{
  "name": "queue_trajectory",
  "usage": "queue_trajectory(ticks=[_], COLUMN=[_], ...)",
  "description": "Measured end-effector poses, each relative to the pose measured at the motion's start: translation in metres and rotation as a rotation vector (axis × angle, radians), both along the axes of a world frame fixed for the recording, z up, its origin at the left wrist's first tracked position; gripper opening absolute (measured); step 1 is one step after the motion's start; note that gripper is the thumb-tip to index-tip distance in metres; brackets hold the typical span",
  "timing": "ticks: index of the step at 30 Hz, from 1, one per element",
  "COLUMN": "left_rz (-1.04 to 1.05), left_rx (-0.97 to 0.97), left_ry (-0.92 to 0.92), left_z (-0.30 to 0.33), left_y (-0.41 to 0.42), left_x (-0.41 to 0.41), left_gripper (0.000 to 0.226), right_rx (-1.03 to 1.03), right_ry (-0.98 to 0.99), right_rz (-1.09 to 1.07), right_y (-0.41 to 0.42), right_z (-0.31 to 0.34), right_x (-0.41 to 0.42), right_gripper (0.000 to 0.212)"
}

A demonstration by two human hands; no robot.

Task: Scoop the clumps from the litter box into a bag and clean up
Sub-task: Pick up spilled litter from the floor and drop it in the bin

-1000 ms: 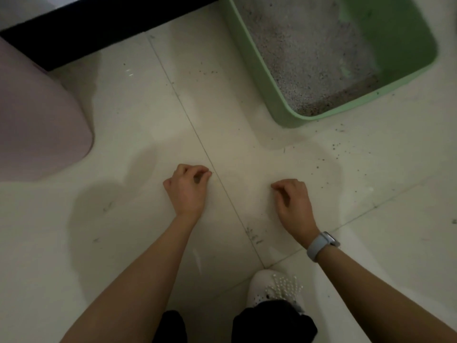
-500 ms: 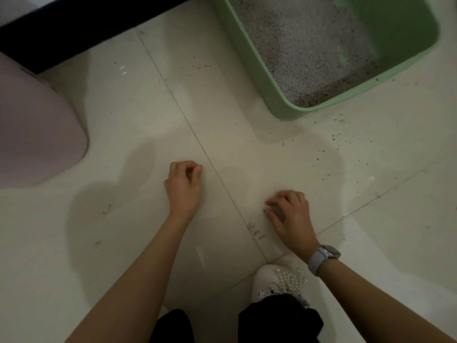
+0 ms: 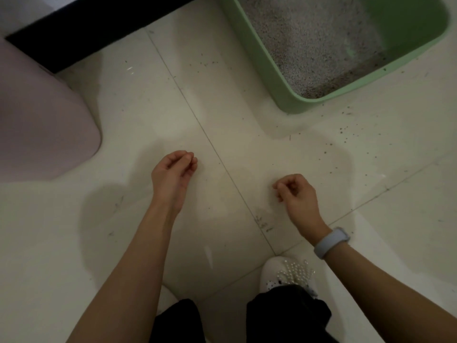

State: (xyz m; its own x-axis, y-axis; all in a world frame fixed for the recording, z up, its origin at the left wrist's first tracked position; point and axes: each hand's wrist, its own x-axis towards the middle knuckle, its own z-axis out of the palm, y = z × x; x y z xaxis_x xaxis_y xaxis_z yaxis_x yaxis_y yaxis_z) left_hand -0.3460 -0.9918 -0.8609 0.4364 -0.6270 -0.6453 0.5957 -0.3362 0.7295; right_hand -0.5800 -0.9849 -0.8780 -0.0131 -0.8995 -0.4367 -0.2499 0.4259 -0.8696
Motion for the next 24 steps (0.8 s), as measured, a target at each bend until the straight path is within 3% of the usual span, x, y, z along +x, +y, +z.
queue_trajectory(ticks=[3,6,9,12,15,21,24], left_rz=[-0.016,-0.062,-0.174,-0.457,-0.629,-0.838,-0.884], left_rx=[-0.001,0.046,0.157,0.238,0.246,0.199,0.198], left_ry=[0.029,0.093,-0.016,-0.529,-0.841,-1.002,-1.036], left_z=[0.003,0.005,0.0,-0.01,-0.013,-0.019,-0.021], left_y=[0.003,0.007,0.014,0.031,0.05,0.07,0.073], left_x=[0.004,0.006,0.004,0.004,0.001,-0.009,-0.011], left_gripper=[0.024,0.03,0.028,0.025,0.013,0.008,0.012], right_rx=[0.283,0.371,0.319,0.107,-0.076,-0.317,-0.347], right_ry=[-0.454,-0.512,-0.278,0.161,0.358,0.512,0.538], right_rz=[-0.197,-0.178,-0.085,0.264,0.499,0.619,0.608], right_y=[-0.013,-0.019,-0.017,-0.009,0.003,0.012,0.014], right_z=[0.009,0.013,0.011,0.006,-0.001,-0.023,-0.024], right_x=[0.0,-0.002,-0.002,-0.006,-0.009,-0.013,-0.012], right_gripper=[0.024,0.032,0.035,0.023,0.01,0.002,0.009])
